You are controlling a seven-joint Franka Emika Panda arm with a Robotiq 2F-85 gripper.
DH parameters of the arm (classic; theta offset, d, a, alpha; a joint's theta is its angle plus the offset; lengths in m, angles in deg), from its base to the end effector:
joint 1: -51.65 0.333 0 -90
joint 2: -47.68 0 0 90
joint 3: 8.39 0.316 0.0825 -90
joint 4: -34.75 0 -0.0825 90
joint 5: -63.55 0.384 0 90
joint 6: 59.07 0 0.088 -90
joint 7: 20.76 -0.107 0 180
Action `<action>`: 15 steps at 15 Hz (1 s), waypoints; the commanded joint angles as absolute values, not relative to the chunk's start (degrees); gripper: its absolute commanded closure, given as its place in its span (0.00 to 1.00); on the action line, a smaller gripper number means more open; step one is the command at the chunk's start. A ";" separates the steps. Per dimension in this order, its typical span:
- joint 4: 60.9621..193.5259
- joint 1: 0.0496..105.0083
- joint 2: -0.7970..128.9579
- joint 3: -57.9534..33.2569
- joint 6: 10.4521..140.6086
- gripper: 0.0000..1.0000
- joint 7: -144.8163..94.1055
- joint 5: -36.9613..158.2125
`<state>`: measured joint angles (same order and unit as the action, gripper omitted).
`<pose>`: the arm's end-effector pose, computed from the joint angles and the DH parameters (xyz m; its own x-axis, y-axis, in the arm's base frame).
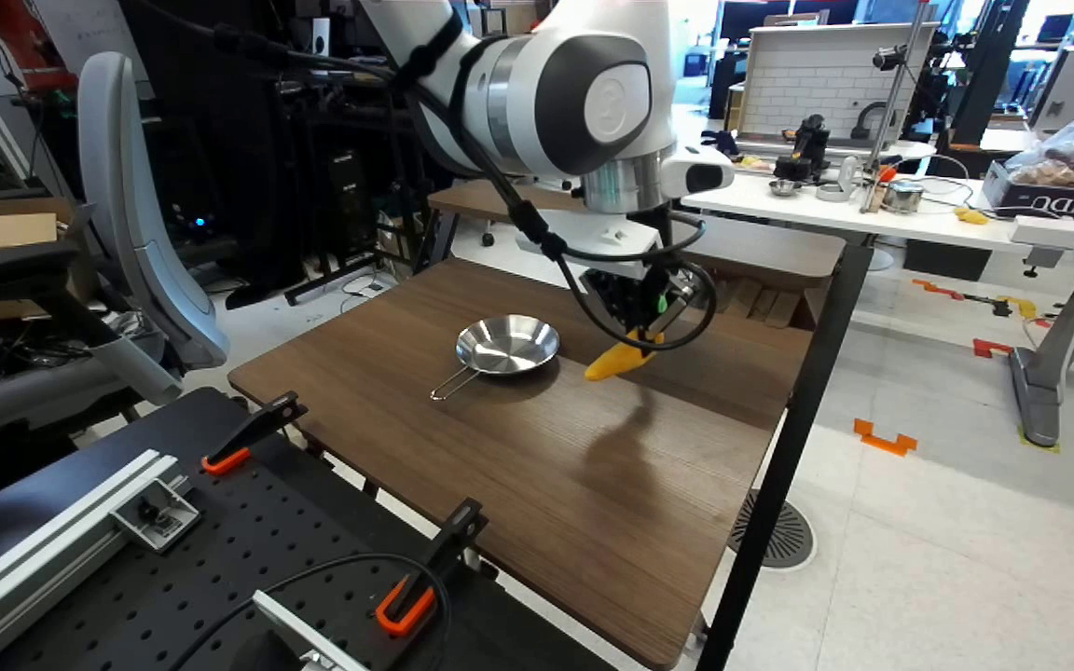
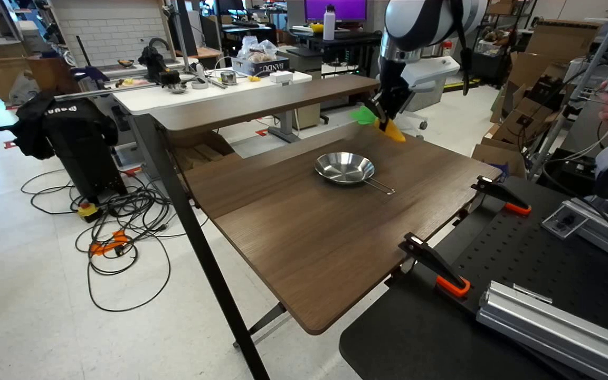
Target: Put the plush carrot toy inside the silver pan
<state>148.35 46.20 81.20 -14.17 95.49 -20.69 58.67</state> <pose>0.6114 -0.1166 0.1800 0.9878 -0.0925 0.1254 -0.1056 -0.9892 0.1018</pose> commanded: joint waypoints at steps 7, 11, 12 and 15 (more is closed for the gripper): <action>155.06 50.73 72.76 -9.78 96.29 0.97 -20.12 58.87; 155.87 52.67 72.44 -8.63 96.17 0.97 -20.30 58.59; 155.95 53.09 72.57 -8.51 96.19 0.97 -20.33 58.52; 156.07 53.91 72.74 -7.98 95.83 0.84 -20.31 58.68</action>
<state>154.18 53.28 74.50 -8.38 95.49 -20.69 58.67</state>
